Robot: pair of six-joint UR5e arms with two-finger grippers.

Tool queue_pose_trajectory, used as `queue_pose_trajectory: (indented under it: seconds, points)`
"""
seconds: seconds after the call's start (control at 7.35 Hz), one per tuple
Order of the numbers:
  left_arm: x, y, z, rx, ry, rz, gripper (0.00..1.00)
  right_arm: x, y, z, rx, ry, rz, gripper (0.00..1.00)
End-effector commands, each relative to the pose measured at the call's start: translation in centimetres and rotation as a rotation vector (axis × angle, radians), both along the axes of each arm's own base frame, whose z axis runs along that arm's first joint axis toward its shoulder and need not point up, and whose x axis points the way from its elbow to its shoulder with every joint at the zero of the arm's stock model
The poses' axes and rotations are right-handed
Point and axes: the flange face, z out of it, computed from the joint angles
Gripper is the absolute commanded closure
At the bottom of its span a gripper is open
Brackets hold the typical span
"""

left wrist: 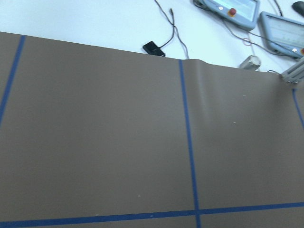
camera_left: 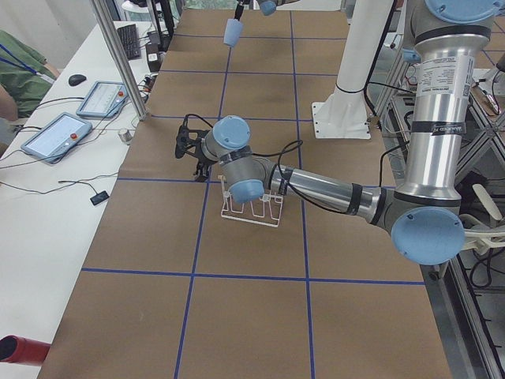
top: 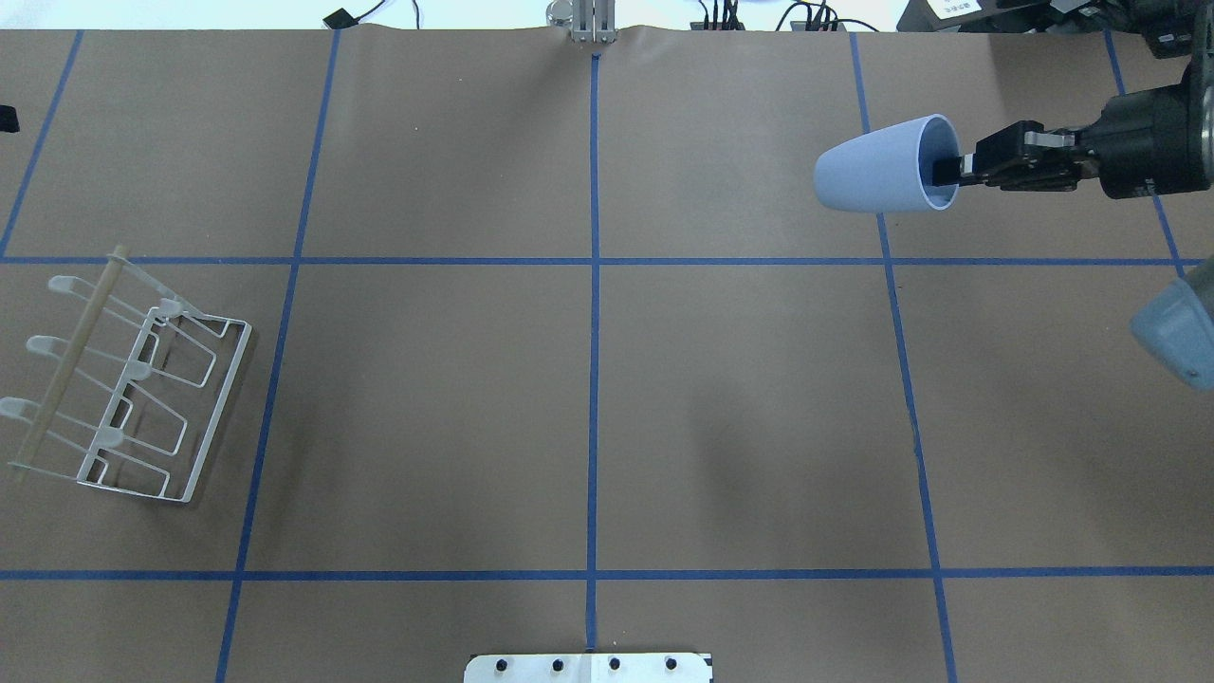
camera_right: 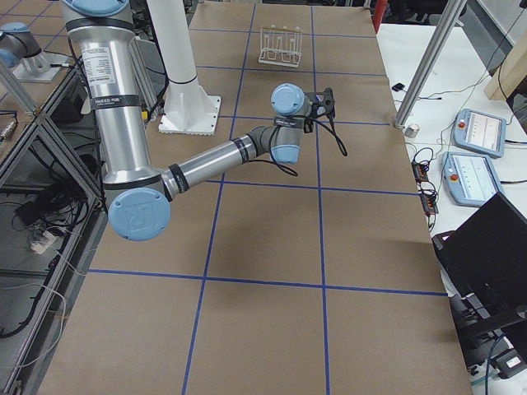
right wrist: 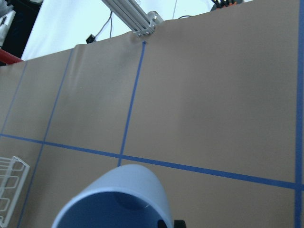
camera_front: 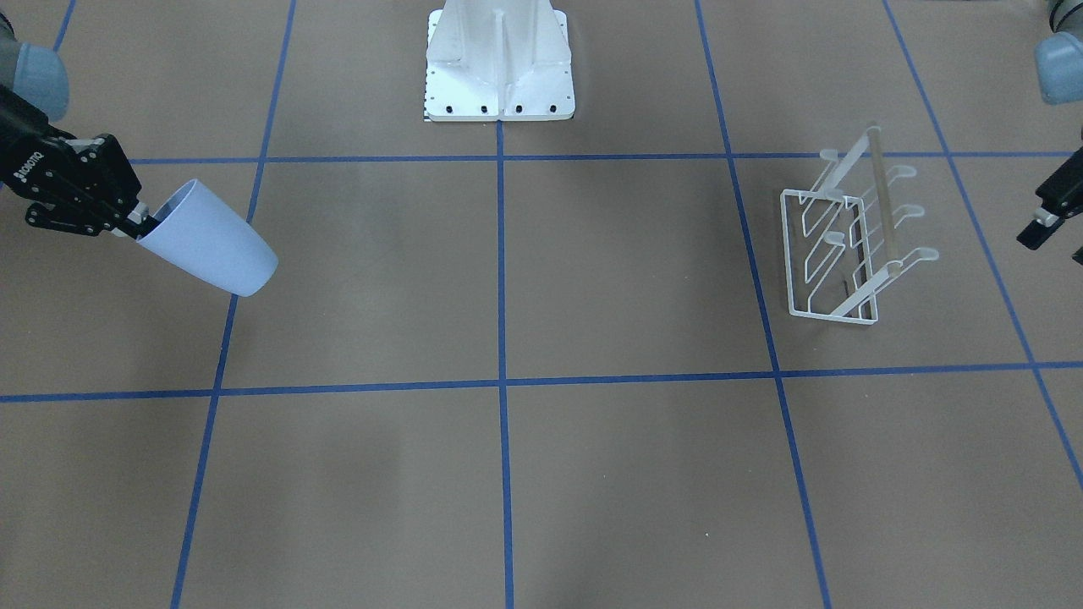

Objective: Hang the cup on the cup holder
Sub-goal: 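Carry the cup toward the center while the left gripper approaches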

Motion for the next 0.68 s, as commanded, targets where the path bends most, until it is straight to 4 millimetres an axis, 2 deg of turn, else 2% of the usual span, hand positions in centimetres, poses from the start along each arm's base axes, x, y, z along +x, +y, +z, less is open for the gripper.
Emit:
queue_pose_trajectory:
  seconds: [0.0,0.14,0.27,0.54]
  points:
    - [3.2,0.4,-6.0,-0.035,0.238,0.025,0.02,-1.9,3.0,-1.3,-0.036,-0.212,-0.016,1.0]
    - [4.5,0.8,-8.5,-0.053,0.336,0.056,0.02,-3.0,4.2,-1.7,-0.019,-0.276,-0.029,1.0]
    - [5.7,1.3,-10.2,-0.081,0.434,0.072,0.02,-3.8,5.3,-2.2,-0.017,-0.355,-0.033,1.0]
    - [10.4,4.2,-12.5,-0.102,0.674,0.121,0.02,-6.0,8.1,-3.0,0.009,-0.52,-0.074,1.0]
